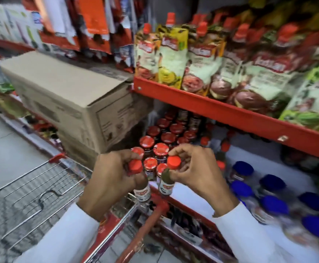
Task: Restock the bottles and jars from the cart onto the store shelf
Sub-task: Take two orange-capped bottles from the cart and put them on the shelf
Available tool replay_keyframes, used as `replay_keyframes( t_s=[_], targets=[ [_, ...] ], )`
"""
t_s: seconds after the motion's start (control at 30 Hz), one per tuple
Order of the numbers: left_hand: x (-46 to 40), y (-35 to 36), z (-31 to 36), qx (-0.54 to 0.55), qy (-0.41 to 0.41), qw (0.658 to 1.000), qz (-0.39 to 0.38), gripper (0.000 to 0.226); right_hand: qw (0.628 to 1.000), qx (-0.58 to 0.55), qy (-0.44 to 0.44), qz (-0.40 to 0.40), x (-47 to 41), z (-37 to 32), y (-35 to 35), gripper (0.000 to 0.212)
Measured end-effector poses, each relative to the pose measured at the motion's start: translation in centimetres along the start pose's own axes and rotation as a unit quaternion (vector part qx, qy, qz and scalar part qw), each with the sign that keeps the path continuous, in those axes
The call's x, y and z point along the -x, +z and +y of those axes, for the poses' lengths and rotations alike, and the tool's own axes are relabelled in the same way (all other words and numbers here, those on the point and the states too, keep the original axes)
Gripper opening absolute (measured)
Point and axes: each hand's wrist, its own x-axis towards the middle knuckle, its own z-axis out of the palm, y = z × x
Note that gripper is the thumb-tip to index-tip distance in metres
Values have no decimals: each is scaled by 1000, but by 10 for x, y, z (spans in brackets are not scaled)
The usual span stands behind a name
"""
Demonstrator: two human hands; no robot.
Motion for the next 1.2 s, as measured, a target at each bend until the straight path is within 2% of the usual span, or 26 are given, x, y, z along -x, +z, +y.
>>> replay_keyframes(
  t_s=[0.17, 0.33, 0.5, 0.77, 1.03, 1.2],
  targets=[
    [-35, 55, 24, 24, 51, 997, -49, 43, 995, 52, 55, 58, 16, 38, -33, 34],
    [-62, 107, 35, 33, 103, 990, -89, 42, 986, 75, 120, 86, 24, 75, -37, 37],
    [-78, 150, 37, 23, 109, 987, -117, 29, 978, 99, 161, 92, 23, 99, -30, 35],
    [-85, 176, 29, -13, 73, 984, -165, 38, 969, 108, 216, 54, 17, 126, -13, 38],
    [-83, 182, 23, -2, 61, 983, -170, 27, 968, 133, 210, 43, 13, 130, -6, 29],
    [-78, 178, 22, 13, 73, 979, -188, 32, 959, 233, 156, 24, 19, 122, -9, 29]
  ],
)
